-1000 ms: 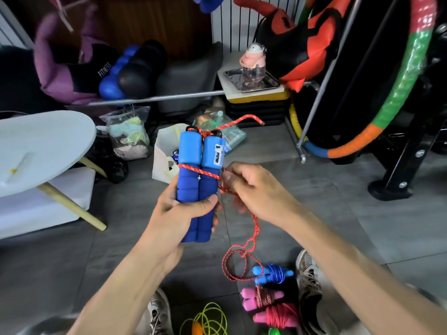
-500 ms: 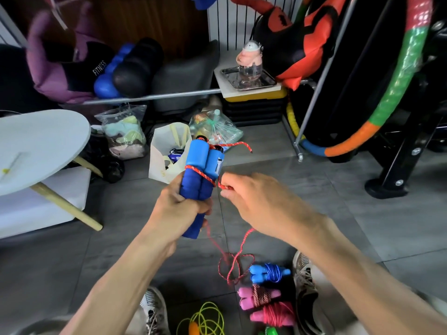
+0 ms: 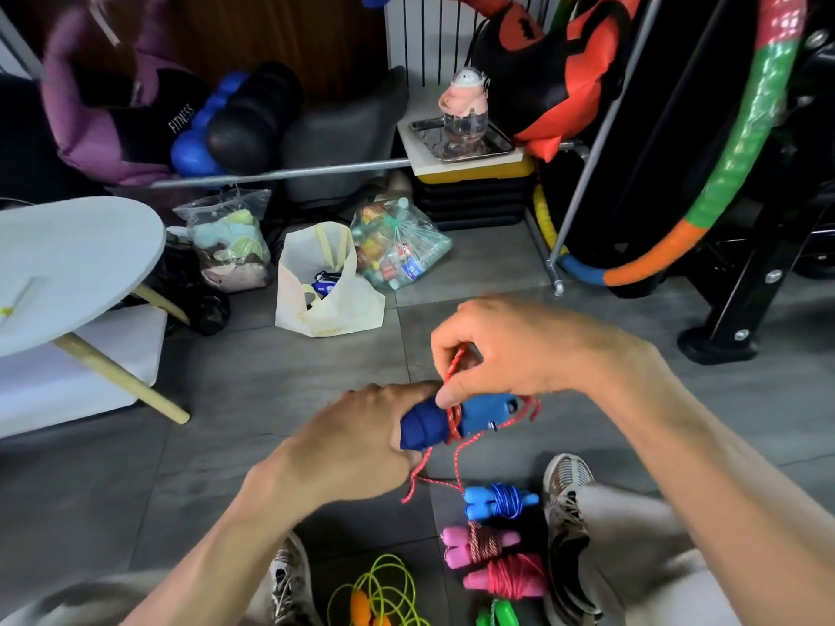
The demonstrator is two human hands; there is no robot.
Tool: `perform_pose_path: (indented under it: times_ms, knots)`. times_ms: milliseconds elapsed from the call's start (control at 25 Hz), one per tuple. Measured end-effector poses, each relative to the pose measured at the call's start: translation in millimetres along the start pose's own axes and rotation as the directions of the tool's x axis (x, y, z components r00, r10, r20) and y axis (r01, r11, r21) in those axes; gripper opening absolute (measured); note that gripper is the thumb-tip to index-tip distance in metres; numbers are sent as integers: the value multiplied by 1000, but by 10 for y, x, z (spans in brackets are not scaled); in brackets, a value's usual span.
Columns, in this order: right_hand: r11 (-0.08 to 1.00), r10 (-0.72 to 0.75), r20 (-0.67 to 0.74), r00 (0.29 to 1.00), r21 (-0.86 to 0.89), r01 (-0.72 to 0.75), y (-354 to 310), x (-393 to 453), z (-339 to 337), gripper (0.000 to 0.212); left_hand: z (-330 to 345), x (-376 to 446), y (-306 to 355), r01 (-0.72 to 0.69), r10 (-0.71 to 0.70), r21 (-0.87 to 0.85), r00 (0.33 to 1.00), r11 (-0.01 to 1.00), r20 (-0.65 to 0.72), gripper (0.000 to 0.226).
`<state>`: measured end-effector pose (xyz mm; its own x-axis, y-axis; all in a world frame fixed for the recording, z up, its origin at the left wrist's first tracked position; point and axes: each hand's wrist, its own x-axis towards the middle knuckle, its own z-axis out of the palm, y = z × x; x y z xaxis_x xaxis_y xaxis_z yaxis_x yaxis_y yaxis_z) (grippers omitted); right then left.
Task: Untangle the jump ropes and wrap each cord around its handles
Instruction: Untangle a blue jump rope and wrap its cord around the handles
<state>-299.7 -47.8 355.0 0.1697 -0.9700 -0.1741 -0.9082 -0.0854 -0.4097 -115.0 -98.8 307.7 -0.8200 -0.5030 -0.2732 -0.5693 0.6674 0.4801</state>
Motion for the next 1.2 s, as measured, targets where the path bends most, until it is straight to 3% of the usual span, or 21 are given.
perform_pose_path:
  times_ms: [80,200,400,520,640,760,800,920,1000,1080,1200]
  knots:
    - [978,-34,116,993,210,9,87,29,-13,14,10,-50,31,-67,68,-6,997,998,22,32]
    - [871,-7,140,990,487,-63,219,31,-33,21,-22,-115,29,-146,147,-135,989,980,-3,33]
    - [508,-60,52,997,861,-14,258,9,-15,11,-154,-189,25,-225,212,-331,974,916,-74,33]
    - [454,-76,38,996,891,0,374,13,-30,14,-177,-196,-38,-254,236,-234,966,938,-100,33]
    - [518,-102,59,993,855,3,412,36,12,14,-178,-229,-17,-284,264,-249,958,926,-111,34]
    - [600,-55,57,997,800,-12,383,140,171,4,-265,-278,-25,-295,237,-374,952,879,-195,41]
    - [569,-55,37,998,822,1,391,158,228,6,-297,-282,-51,-293,212,-409,949,865,-232,40]
    - [321,-27,-42,999,946,48,350,174,386,43,-384,-281,-85,-280,140,-532,947,799,-288,35]
    - [318,39,-61,997,947,46,213,221,448,15,-395,-275,-87,-261,100,-602,952,755,-288,30]
    - [299,174,-42,984,954,-12,83,282,446,38,-394,-254,-128,-222,20,-633,951,742,-309,18]
    - [393,195,-162,967,917,74,47,289,348,35,-357,-192,-187,-171,-144,-743,929,647,-340,15]
